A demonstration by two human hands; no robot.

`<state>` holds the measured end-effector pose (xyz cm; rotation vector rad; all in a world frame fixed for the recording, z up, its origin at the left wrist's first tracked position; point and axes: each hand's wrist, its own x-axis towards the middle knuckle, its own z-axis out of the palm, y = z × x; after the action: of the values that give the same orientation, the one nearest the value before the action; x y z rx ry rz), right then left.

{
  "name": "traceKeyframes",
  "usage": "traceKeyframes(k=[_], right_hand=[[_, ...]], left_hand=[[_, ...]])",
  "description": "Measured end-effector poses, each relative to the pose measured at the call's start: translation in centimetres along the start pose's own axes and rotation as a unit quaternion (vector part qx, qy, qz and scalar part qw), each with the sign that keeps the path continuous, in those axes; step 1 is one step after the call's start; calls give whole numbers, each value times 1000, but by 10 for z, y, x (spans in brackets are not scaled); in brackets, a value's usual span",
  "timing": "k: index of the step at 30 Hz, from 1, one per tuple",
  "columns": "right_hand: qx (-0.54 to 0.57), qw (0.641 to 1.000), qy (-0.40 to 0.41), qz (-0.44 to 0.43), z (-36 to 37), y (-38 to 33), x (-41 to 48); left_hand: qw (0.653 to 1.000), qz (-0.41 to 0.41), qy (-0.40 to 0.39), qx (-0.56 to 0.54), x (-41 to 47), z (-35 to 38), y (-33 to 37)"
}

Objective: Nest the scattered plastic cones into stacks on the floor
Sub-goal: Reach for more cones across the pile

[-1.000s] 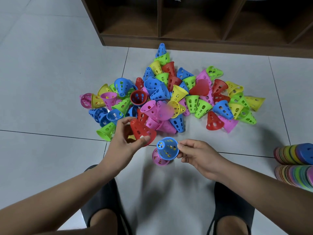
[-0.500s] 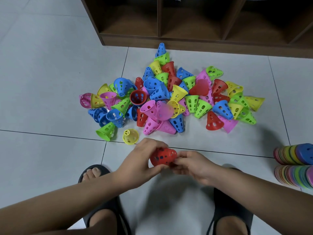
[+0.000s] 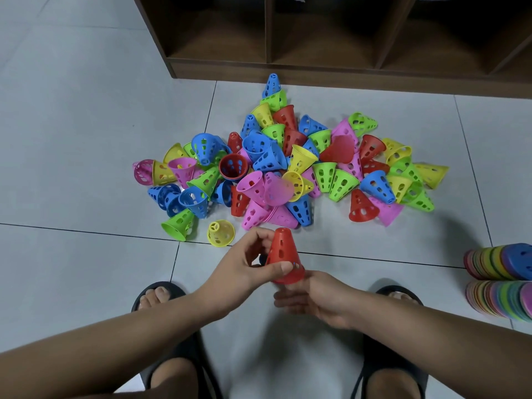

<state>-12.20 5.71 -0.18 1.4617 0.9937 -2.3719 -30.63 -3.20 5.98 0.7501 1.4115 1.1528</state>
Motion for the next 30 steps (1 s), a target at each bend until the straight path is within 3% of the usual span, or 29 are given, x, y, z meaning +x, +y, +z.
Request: traceKeyframes(k=[5, 10, 14, 24, 30], right_hand=[[-28, 999, 14, -14, -4, -3, 0], [-33, 999, 23, 9, -8, 1, 5], [-49, 999, 6, 1, -8, -2, 3], [-111, 994, -14, -20, -13, -11, -2], [-237, 958, 87, -134, -26, -56, -1]], left_hand=[[999, -16, -35, 1, 0, 4, 1], [997, 39, 12, 61, 5, -3, 2], [969, 73, 13, 234, 5, -10, -9], [895, 123, 11, 429, 35, -33, -39], [857, 148, -14, 494, 43, -58, -41]])
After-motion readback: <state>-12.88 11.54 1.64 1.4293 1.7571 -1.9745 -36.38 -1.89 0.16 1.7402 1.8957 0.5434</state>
